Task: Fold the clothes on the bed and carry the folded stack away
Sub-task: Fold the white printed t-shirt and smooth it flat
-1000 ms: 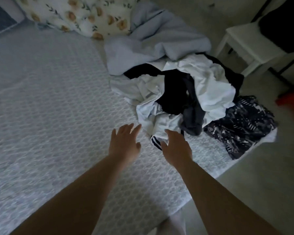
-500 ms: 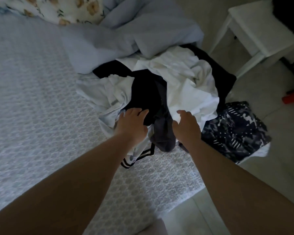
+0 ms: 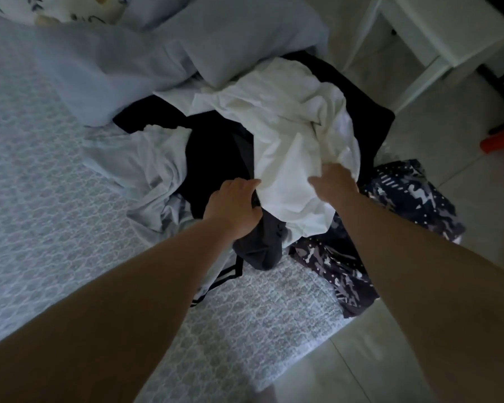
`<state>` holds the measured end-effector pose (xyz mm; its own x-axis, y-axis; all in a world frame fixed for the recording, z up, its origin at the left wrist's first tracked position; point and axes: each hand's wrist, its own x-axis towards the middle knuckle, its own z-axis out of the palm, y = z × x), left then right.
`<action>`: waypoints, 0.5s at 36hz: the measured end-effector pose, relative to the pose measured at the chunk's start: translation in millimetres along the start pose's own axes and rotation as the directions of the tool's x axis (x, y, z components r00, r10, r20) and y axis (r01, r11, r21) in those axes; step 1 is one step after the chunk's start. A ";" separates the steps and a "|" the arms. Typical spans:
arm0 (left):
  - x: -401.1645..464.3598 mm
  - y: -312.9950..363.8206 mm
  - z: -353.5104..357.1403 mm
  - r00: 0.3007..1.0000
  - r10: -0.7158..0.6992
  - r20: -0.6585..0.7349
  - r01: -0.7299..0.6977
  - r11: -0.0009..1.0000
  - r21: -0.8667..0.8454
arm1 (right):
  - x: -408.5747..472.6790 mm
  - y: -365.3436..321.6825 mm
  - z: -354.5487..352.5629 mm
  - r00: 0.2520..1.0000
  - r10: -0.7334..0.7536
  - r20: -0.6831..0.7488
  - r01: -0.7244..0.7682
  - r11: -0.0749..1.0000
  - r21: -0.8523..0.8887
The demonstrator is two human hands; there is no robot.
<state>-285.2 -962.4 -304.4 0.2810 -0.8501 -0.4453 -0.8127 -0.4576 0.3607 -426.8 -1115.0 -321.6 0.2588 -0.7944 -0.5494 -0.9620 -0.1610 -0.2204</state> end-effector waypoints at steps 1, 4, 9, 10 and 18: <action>0.3 1.0 0.2 1.000 0.018 0.001 -0.018 1.000 -0.022 | -7.6 -2.3 6.1 0.992 -0.058 0.114 0.053 0.997 0.052; -1.3 1.7 -2.7 0.985 0.168 -0.024 -0.167 0.984 0.061 | -38.7 -19.7 20.5 0.866 -0.285 0.410 0.263 0.958 0.111; -9.9 -6.0 -7.9 0.946 0.308 0.103 -0.325 0.889 0.321 | -66.7 -32.8 20.0 0.822 -0.371 0.433 0.273 0.922 0.273; -11.9 -7.9 -10.8 0.952 0.292 0.098 -0.307 0.893 0.329 | -69.8 -29.6 17.0 0.827 -0.363 0.428 0.222 0.912 0.345; -47.4 14.0 -59.0 0.968 0.243 -0.061 -0.245 0.969 -0.024 | -106.9 -23.0 -24.1 0.838 -0.486 0.249 0.304 0.794 0.527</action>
<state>-279.8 -943.9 -229.9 0.1054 -0.9502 -0.2933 -0.8444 -0.2413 0.4782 -434.4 -1040.5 -238.3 0.7060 -0.4414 -0.5539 -0.6392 -0.0602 -0.7667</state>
